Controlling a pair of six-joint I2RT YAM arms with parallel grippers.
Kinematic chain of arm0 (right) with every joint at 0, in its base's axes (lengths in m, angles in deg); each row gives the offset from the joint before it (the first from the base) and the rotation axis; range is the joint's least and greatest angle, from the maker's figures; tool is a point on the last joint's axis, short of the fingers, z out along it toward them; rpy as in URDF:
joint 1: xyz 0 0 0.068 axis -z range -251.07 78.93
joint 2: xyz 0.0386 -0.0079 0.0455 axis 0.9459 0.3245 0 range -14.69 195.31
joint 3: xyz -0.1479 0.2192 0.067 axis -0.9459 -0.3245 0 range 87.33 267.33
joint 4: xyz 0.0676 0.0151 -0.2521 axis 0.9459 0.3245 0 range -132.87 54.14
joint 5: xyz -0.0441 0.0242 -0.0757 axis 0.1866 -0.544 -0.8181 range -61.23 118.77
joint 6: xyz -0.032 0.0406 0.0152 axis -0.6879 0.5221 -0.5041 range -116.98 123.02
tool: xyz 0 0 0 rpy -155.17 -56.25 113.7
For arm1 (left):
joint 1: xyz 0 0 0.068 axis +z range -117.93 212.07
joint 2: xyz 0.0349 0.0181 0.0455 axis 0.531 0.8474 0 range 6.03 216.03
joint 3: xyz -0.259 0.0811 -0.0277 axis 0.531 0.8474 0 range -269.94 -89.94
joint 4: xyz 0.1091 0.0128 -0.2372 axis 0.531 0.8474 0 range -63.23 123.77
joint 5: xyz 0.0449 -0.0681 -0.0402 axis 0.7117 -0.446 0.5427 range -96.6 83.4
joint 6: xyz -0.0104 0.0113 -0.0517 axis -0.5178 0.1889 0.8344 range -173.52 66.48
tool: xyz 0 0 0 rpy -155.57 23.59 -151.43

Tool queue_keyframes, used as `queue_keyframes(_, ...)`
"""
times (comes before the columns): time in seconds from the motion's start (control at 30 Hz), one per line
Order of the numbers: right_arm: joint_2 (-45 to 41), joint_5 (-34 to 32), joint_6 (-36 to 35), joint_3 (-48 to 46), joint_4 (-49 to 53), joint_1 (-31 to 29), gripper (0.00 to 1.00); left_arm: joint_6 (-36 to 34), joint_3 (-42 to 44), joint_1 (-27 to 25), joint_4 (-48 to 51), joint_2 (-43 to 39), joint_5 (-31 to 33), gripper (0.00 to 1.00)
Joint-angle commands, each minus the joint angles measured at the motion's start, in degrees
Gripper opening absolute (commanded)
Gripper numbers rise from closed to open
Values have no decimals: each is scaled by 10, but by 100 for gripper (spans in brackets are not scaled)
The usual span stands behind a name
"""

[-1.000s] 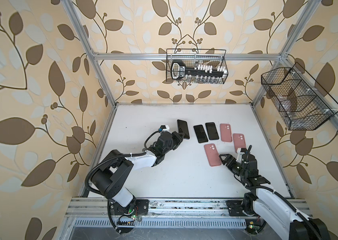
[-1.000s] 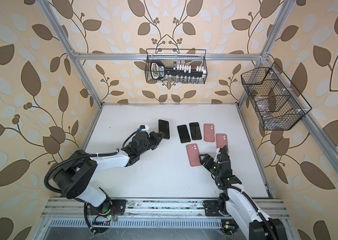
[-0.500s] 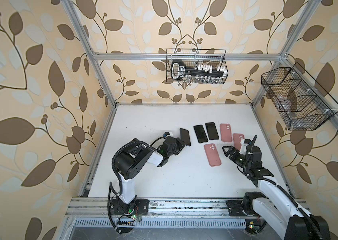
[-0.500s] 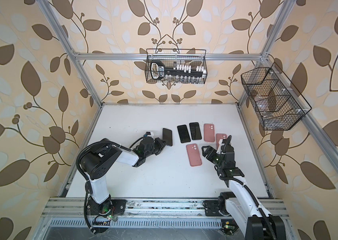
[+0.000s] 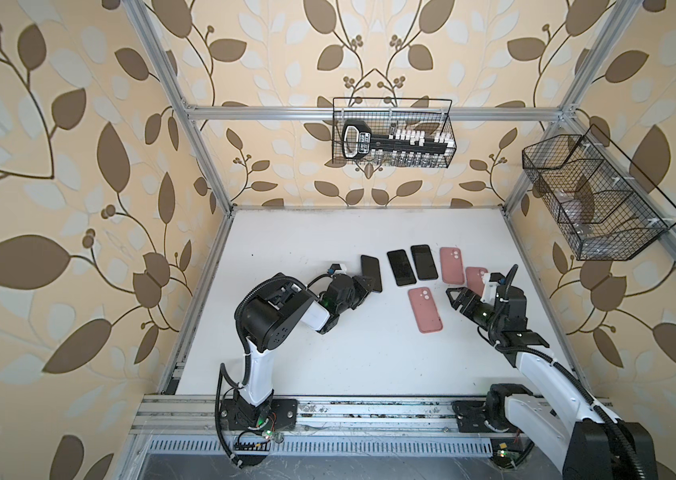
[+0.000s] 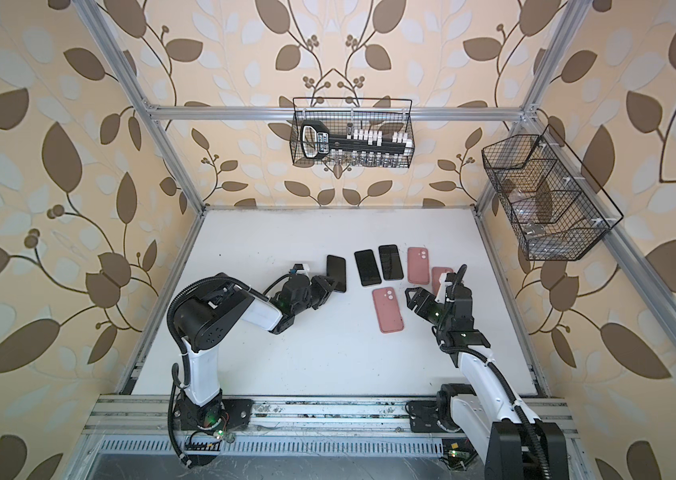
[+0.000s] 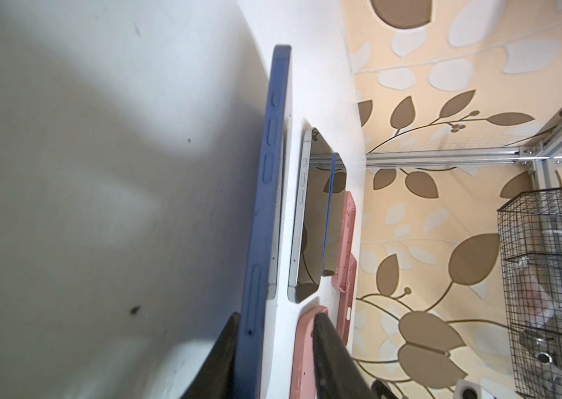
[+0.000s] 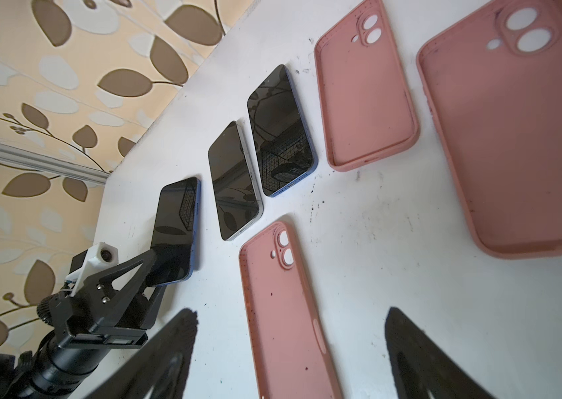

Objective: Take the phone out of the phone case

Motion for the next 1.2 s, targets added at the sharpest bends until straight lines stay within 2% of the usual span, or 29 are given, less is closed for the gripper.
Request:
queue_keyframes(0.0,12,9,-23,15,-11,4,86,-21,2,1,-11,-12,17,46)
queue_keyframes(0.27,30,7,-37,25,-18,7,88,-32,14,1,27,-33,30,72)
queue_keyframes(0.37,36,6,-46,34,-18,9,90,-39,21,0,51,-49,42,85)
queue_keyframes(0.4,37,5,-49,38,-19,9,93,-46,23,0,68,-60,47,94)
queue_keyframes(0.43,40,5,-53,40,-21,11,95,-53,24,-2,86,-70,51,99)
queue_keyframes(0.47,43,6,-57,43,-26,12,100,-63,25,-1,112,-85,55,99)
queue_keyframes(0.63,52,9,-88,56,-62,25,100,-141,14,-1,285,-191,106,99)
queue_keyframes(0.8,86,-30,-131,94,-38,28,100,-256,-52,4,539,-296,199,99)
queue_keyframes(0.9,122,-59,-161,134,-13,30,100,-330,-58,11,599,-369,290,99)
queue_keyframes(1.0,157,-51,-188,161,-30,32,100,-450,-28,18,588,-436,435,99)
queue_keyframes(1.03,169,-55,-187,168,-34,34,100,-479,-18,26,588,-456,465,99)
queue_keyframes(1.07,184,-43,-191,176,-44,38,100,-501,-13,46,598,-476,476,99)
queue_keyframes(1.1,201,5,-215,180,-67,48,100,-530,-4,74,596,-493,455,99)
queue_keyframes(1.17,229,25,-208,189,-75,57,100,-582,37,138,552,-524,377,99)
